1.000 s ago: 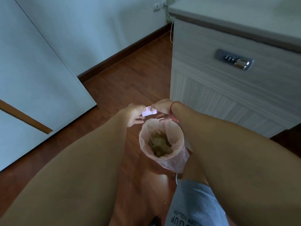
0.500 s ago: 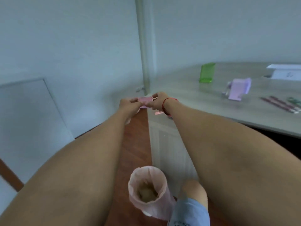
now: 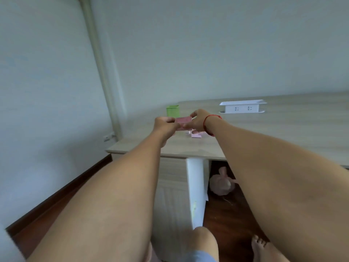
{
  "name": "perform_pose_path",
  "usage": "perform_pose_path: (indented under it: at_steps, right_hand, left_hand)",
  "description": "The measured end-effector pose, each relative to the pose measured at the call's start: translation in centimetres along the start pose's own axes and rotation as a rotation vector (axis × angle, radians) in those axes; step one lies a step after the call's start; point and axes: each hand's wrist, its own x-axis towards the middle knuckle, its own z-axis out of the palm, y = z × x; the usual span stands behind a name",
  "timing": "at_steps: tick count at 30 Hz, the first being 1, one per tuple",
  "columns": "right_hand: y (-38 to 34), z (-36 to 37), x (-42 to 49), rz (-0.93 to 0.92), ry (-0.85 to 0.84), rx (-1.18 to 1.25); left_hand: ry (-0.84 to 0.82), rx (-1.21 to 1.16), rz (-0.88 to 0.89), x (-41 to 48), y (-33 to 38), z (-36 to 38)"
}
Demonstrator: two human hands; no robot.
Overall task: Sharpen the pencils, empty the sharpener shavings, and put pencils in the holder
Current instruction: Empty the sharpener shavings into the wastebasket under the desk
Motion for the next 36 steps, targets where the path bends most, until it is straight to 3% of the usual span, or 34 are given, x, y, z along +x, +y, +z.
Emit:
perform_pose_path:
  at_steps: [5,11,17,26,36]
  right_hand:
    - [4.4,-2.8,1.1,0.088,0.085,0.064]
    - [9.0,-3.7,3.8,0.183,0.093,0.009]
    - [10.9,-3.1,6.6,0.234,0.101,-0.106]
    - [11.1,-2.5,8.9,0.264,0.157,-0.054]
    - [10.5,-1.8,9.5,0.206,0.152,-0.055]
  left_hand:
    - [-0.028,0.026,-0.038,2.6,0.1,5.8]
    - [0.269,0.086,-0.008,7.2,-1.5,8.9]
    - [0.164,0.277,0.054,10.9,-4.7,10.9]
    - [0.307,0.261,0.073,11.4,-6.8,12.3]
    - [0.258,0.202,0.033,11.2,-6.6,12.1]
